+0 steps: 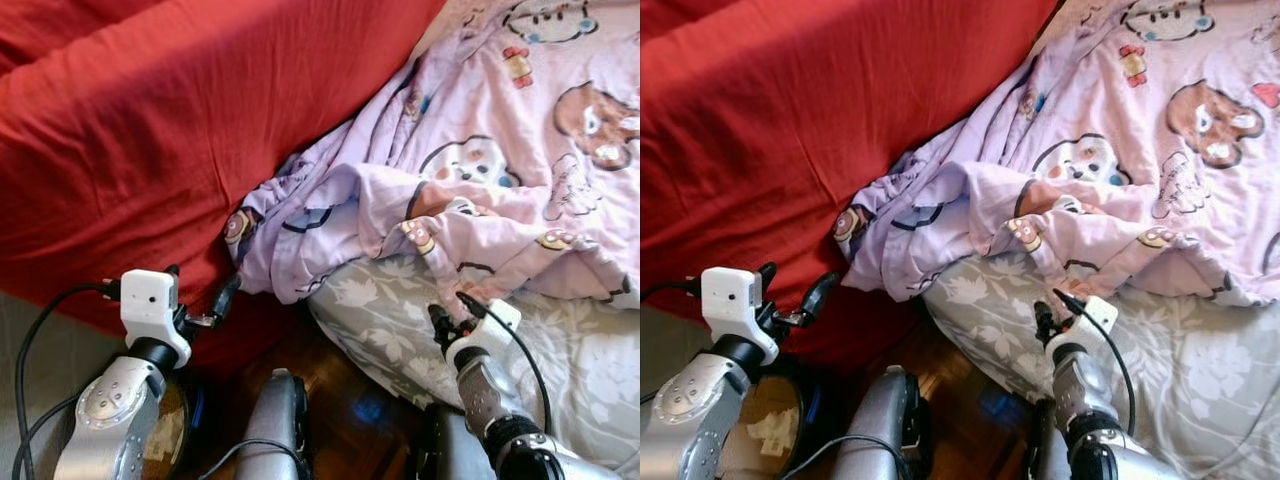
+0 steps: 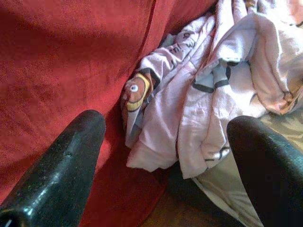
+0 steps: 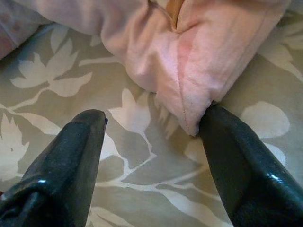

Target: Clean up the room

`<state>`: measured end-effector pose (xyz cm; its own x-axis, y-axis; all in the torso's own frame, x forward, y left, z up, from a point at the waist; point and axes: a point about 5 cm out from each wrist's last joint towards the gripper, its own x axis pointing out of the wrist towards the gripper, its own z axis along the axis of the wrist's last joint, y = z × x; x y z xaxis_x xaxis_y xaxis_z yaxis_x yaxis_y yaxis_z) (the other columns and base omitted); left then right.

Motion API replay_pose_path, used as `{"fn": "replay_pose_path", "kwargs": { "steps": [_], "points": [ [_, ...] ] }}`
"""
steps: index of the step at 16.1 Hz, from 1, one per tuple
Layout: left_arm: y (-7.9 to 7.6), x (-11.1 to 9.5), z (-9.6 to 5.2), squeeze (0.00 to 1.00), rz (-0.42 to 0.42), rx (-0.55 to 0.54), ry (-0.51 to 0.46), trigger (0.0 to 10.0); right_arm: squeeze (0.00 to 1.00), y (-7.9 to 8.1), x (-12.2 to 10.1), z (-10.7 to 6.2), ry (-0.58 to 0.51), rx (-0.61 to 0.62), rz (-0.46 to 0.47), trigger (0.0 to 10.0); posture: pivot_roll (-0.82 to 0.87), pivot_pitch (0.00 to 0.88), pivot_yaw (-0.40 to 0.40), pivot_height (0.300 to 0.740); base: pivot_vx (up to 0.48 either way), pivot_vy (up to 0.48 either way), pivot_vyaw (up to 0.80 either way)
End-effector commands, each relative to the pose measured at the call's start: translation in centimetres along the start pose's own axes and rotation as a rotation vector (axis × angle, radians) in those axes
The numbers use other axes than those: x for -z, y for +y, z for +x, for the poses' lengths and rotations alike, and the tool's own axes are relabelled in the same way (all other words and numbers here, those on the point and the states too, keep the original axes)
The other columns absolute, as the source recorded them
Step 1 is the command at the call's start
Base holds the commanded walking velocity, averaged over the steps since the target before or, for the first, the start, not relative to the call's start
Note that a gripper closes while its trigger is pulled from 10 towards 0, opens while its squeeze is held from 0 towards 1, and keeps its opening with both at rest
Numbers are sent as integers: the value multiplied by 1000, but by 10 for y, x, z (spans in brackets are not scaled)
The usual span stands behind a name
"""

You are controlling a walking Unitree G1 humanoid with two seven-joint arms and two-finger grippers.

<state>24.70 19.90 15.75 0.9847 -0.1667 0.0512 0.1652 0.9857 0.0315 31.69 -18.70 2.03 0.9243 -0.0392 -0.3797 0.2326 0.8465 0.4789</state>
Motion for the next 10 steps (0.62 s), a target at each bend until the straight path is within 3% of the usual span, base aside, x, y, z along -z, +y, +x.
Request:
{"fn": "replay_pose_path", "kwargs": {
  "steps": [1,10],
  "points": [
    [6,3,-6,0,8,-23,27,10000,0,-3,15,-4,56,14,14,10000,278,381,137,642,0,0,0],
    [6,3,-6,0,8,-23,27,10000,0,-3,15,-4,56,14,14,10000,278,381,137,642,0,0,0]
  ]
}}
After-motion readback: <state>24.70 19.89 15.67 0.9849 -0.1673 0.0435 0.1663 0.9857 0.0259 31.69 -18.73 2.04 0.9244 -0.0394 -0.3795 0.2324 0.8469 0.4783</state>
